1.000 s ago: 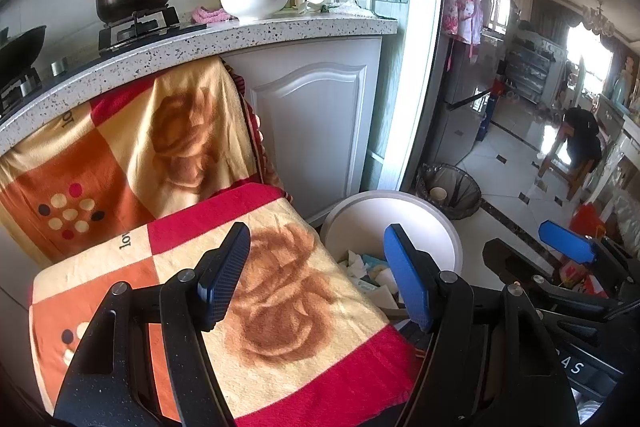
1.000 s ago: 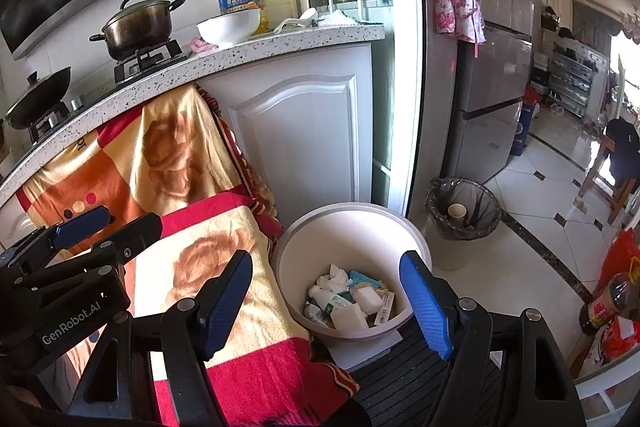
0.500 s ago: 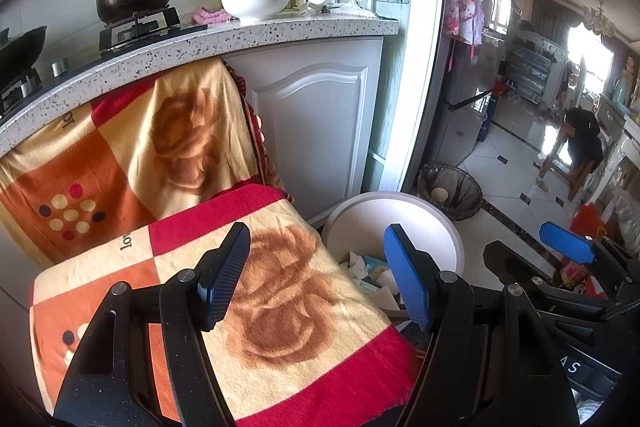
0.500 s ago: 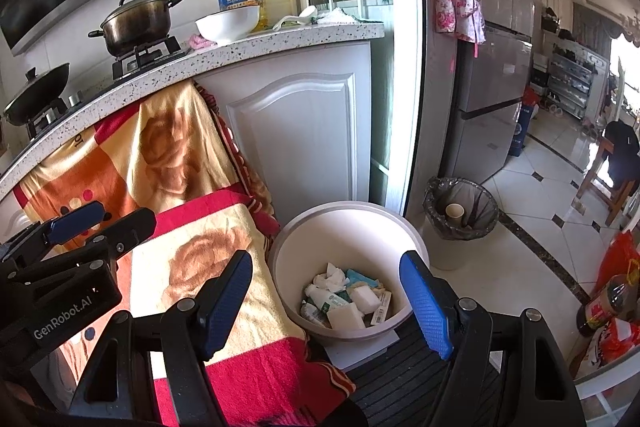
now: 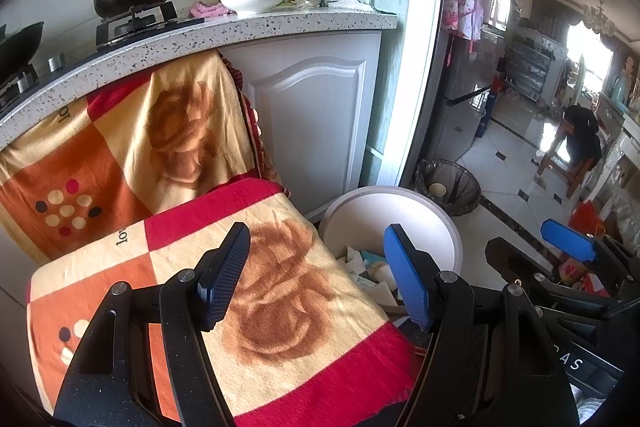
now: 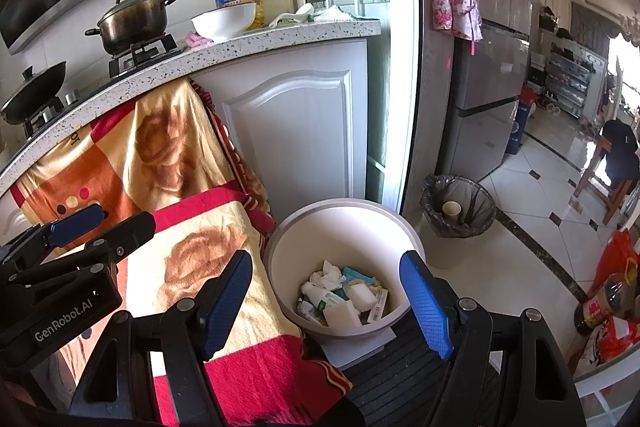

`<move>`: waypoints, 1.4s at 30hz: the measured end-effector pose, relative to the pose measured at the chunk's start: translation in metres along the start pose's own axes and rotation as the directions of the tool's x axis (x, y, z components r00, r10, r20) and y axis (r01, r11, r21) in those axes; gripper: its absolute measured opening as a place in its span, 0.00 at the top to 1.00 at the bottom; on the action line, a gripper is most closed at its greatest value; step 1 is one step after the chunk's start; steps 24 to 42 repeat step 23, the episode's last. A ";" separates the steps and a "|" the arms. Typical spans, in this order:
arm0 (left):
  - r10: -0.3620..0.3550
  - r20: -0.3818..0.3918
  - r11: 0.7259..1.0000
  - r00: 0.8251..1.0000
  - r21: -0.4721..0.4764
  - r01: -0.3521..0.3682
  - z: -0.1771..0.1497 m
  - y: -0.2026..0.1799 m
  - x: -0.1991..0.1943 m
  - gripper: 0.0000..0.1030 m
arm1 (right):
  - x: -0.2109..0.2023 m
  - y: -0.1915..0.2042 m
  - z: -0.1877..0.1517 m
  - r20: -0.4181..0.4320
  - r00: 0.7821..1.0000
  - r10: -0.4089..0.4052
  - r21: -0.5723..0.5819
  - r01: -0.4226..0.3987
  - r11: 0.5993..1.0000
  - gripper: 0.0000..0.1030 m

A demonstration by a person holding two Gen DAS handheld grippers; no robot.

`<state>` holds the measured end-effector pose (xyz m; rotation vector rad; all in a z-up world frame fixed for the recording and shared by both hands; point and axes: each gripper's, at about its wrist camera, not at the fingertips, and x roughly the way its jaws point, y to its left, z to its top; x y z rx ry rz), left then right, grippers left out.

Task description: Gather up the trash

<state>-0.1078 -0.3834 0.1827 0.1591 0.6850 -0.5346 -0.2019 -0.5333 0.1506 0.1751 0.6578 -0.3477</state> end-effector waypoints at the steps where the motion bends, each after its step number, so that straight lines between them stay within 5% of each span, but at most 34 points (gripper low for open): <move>1: 0.000 0.001 1.000 1.000 -0.001 0.000 0.000 0.000 0.000 0.34 | 0.000 0.000 0.000 0.000 1.000 0.000 0.000 0.000 1.000 0.28; 42: -0.022 -0.019 0.999 1.000 -0.043 0.021 -0.007 0.017 0.009 0.34 | 0.009 0.003 -0.006 -0.028 1.000 0.006 -0.019 -0.007 1.000 0.28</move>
